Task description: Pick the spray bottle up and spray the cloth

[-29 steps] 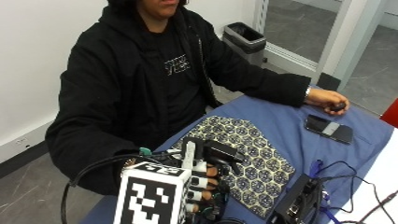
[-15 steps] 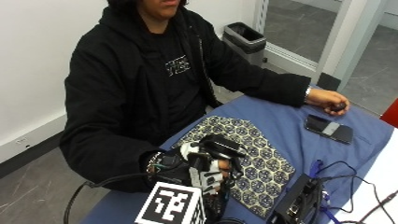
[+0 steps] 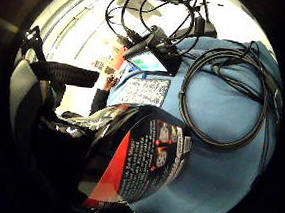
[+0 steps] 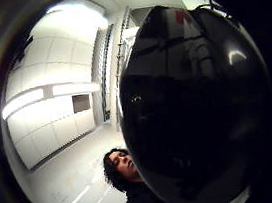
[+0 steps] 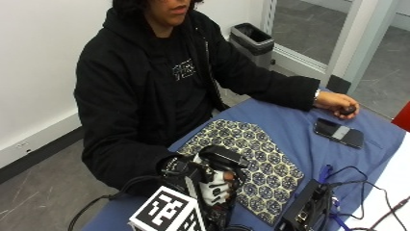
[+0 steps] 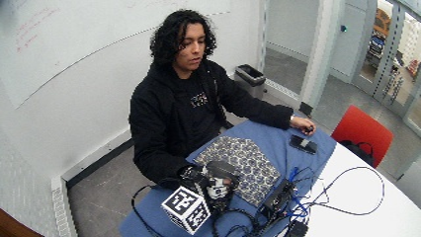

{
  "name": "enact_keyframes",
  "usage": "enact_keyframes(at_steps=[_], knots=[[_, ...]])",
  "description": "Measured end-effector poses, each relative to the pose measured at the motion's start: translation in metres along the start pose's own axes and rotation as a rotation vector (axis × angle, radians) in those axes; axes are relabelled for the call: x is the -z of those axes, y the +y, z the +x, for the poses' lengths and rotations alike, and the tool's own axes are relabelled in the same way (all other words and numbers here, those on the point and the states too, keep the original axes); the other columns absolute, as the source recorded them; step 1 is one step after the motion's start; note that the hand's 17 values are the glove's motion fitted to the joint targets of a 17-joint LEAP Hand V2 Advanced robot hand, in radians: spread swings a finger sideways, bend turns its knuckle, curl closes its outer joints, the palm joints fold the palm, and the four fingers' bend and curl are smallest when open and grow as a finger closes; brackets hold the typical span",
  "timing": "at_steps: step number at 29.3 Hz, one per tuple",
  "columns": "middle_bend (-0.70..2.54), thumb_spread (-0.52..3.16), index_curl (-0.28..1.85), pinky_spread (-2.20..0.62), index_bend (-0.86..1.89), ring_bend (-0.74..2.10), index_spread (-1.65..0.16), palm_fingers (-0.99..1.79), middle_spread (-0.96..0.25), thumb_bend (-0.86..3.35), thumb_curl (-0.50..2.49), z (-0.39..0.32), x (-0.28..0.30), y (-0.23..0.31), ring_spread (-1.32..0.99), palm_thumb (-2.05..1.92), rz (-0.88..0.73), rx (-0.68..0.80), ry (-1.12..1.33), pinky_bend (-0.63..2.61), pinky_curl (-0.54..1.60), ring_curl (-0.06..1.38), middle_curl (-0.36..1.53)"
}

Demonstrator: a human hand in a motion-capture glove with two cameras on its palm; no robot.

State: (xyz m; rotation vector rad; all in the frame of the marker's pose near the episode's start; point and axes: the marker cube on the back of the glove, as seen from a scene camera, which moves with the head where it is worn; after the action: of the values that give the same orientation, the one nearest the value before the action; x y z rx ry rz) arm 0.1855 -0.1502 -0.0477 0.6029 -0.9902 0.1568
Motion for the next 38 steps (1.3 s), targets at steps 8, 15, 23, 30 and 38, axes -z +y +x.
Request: enact_keyframes(at_steps=[8,15,23,30,38], knots=[[0.64,1.18,0.46,-0.29,0.28,0.69,-0.25,1.42,-0.18,0.11,0.5,-0.003,0.007,0.017,-0.2,0.93,-0.067,-0.035,0.025,0.49,0.42,0.5,0.56],[0.67,1.22,0.5,-0.29,0.3,0.71,-0.25,1.38,-0.17,0.11,0.51,-0.039,-0.024,0.036,-0.2,0.95,-0.316,-0.114,0.164,0.5,0.43,0.51,0.58],[0.69,1.26,0.52,-0.28,0.28,0.72,-0.25,1.36,-0.17,0.11,0.53,-0.098,-0.067,0.077,-0.2,0.97,-0.667,-0.433,0.237,0.54,0.43,0.51,0.59],[0.69,1.31,0.54,-0.27,0.27,0.72,-0.25,1.33,-0.17,0.12,0.54,-0.101,-0.089,0.106,-0.2,1.0,-0.927,-0.647,0.358,0.55,0.44,0.51,0.59],[0.69,1.36,0.55,-0.26,0.24,0.72,-0.25,1.31,-0.17,0.12,0.55,-0.059,-0.1,0.135,-0.2,1.01,-1.147,-0.924,0.461,0.55,0.44,0.5,0.6]])
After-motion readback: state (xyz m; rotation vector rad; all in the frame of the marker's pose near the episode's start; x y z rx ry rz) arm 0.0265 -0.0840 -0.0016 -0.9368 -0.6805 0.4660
